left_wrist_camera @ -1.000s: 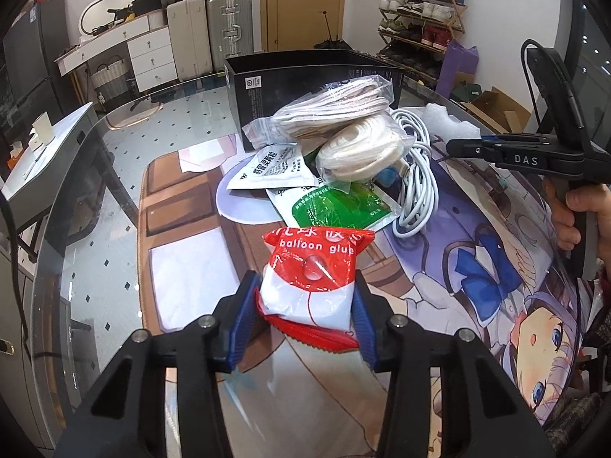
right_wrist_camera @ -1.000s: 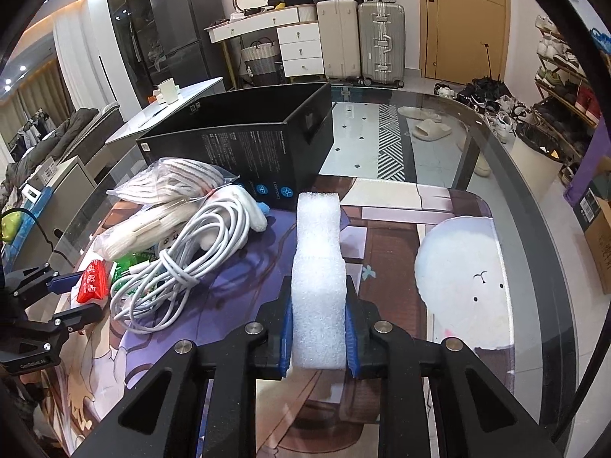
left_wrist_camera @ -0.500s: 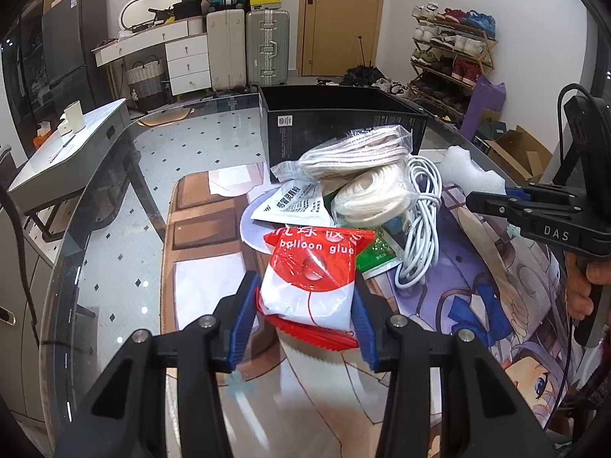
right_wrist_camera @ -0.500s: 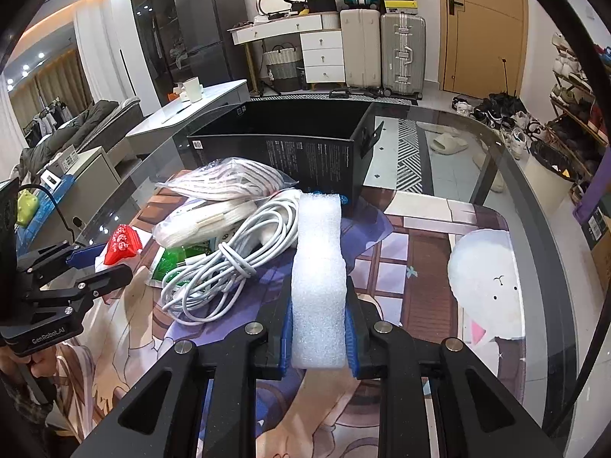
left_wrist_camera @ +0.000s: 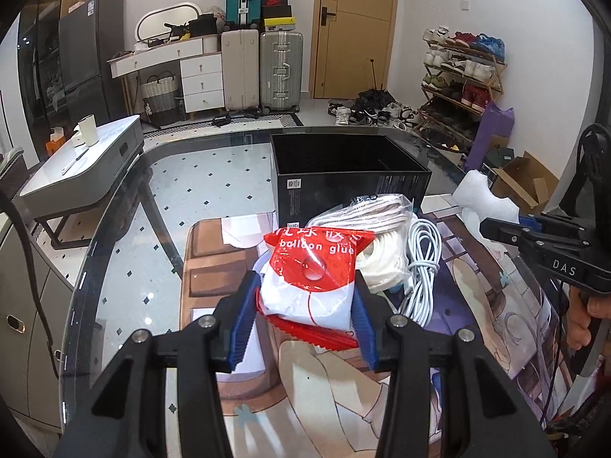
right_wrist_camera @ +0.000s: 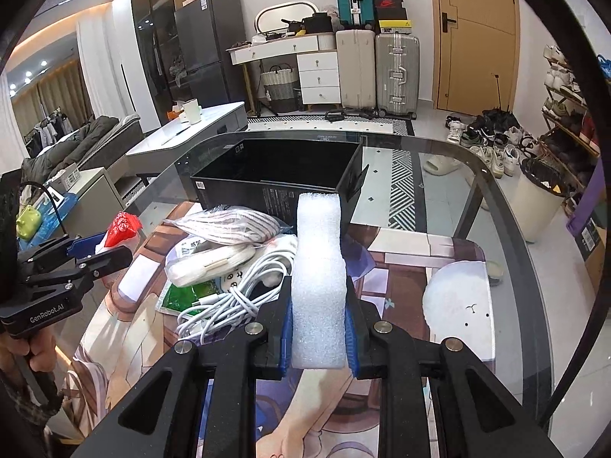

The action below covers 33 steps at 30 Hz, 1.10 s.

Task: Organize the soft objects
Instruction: 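Lift the balloon glue bag with the left tool while the right carries the foam sleeve to the box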

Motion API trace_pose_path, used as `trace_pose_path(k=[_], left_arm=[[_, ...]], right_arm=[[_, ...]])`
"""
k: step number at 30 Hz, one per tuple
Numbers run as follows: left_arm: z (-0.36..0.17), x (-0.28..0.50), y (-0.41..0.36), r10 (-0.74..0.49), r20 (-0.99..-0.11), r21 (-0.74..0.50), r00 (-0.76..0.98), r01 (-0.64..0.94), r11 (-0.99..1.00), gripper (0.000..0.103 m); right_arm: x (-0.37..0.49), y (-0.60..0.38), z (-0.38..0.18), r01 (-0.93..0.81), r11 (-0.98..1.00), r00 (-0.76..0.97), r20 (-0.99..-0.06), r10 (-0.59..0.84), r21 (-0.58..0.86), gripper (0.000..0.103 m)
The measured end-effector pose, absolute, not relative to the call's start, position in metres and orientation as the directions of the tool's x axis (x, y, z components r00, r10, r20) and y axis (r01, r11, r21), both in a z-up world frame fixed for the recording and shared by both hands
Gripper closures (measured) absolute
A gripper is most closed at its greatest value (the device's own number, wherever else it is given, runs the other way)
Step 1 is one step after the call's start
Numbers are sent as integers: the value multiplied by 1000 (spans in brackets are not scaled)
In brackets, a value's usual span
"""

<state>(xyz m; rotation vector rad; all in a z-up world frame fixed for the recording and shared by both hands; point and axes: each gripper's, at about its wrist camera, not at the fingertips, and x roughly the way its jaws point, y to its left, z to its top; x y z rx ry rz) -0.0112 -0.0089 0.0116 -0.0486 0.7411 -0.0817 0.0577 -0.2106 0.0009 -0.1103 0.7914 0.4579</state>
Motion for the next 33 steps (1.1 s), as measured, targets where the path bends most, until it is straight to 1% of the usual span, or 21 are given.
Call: trace_pose_path(k=[6, 15, 22, 33], left_arm=[[24, 4, -15, -105, -673, -94, 732, 56, 994, 58], [36, 21, -15, -94, -666, -81, 740, 52, 995, 58], [44, 35, -13, -92, -665, -74, 741, 57, 996, 58], [56, 59, -18, -83, -665, -44, 742, 72, 996, 58]], right_arm=[[64, -203, 14, -443, 894, 618, -699, 359, 67, 81], [80, -200, 32, -451, 889, 632, -675, 381, 80, 81], [88, -195, 45, -473, 879, 634, -669, 388, 61, 81], [110, -184, 49, -496, 866, 620, -670, 408, 67, 81]])
